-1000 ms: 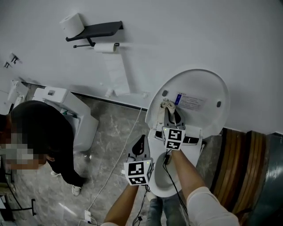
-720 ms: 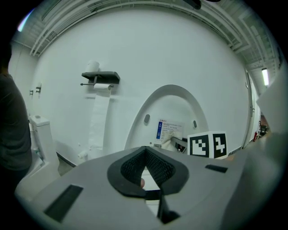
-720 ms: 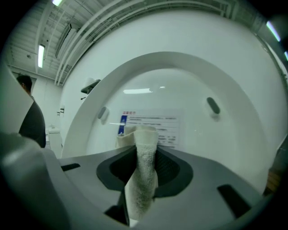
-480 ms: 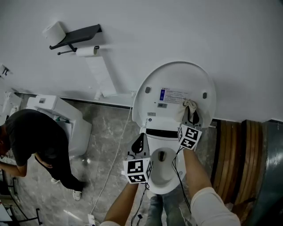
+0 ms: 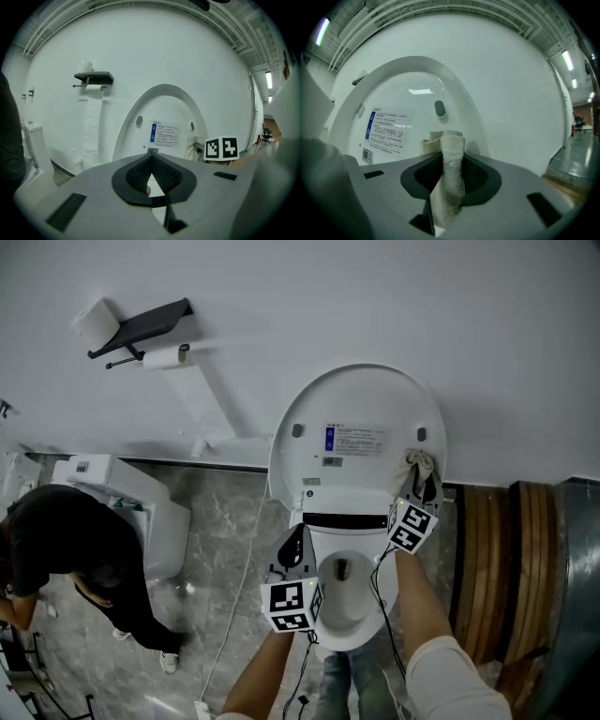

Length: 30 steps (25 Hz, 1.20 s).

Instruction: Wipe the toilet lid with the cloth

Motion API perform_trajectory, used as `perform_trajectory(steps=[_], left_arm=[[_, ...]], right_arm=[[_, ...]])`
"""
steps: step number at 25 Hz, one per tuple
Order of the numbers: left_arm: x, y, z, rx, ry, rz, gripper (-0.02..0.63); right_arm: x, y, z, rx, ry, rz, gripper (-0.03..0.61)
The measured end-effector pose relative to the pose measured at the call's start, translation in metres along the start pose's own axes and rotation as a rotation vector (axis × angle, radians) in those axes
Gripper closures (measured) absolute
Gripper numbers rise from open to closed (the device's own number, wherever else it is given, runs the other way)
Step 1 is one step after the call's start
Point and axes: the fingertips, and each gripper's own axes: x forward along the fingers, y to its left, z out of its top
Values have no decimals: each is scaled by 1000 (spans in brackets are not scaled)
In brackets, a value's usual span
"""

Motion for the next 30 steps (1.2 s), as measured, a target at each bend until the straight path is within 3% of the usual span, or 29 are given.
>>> perform_trajectory(steps=[4,7,14,18,23,26,30], left_arm=[[-1,6,0,-4,-4,7,612],[-3,13,-3,-9,-3,18,612],[-8,40,-13,-15,9,55,612],[-8,56,-17,-15,10,71,612],[-6,72,-17,-23,-3,91,612],[-5,78,-25,-21,6,102,612],[-4,82,-35,-24,18,114,613]], right_arm=[[-2,-7,2,17,-6,-27,479],[-19,8,6,62,-45,13,480],[-77,134,-2,95,-80,352,479],[-85,214,-12,57,-69,525,479],[-73,285,-23,-54,-46,662,479],[-63,305,-38,-85,-10,686,479],[-47,293,-48,-41,34,626,479]])
